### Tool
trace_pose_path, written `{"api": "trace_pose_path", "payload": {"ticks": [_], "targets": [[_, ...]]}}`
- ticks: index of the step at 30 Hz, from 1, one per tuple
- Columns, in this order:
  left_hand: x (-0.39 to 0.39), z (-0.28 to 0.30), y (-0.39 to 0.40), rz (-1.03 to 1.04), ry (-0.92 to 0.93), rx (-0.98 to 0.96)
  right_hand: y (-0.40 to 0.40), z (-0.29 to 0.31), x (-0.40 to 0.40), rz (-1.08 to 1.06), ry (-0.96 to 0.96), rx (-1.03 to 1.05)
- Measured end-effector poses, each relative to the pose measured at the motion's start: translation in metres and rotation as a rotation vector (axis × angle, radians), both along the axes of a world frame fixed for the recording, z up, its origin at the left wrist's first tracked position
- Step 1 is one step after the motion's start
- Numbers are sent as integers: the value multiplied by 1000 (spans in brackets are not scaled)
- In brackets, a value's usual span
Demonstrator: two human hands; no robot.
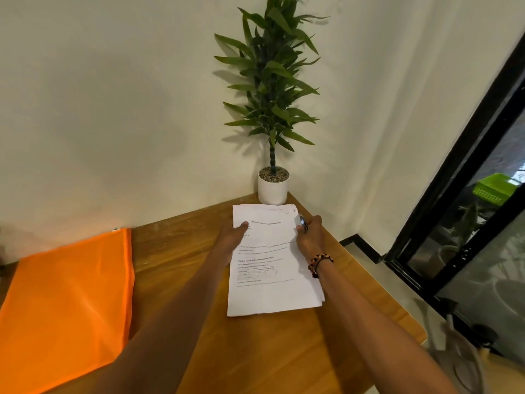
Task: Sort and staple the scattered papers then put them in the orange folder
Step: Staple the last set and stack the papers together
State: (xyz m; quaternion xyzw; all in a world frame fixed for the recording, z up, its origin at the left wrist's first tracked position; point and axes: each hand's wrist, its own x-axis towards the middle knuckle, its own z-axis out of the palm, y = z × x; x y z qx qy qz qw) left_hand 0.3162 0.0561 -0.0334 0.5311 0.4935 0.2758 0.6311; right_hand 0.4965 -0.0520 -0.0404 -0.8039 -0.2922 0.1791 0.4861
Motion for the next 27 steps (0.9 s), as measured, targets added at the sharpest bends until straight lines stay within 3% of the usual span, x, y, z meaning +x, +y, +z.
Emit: {"api": "trace_pose_path", "payload": {"ticks": [5, 11, 16, 27], "targets": [[4, -9, 6, 17, 155, 115, 24, 3, 11, -15, -36, -50], [9, -12, 10, 9, 100, 24, 37, -3, 15, -45, -157, -151], [12, -26, 7, 26, 104, 106, 34, -4, 11, -44, -324, -199], [8, -30, -6, 106, 112, 107, 31, -7, 7, -31, -338, -215]]}}
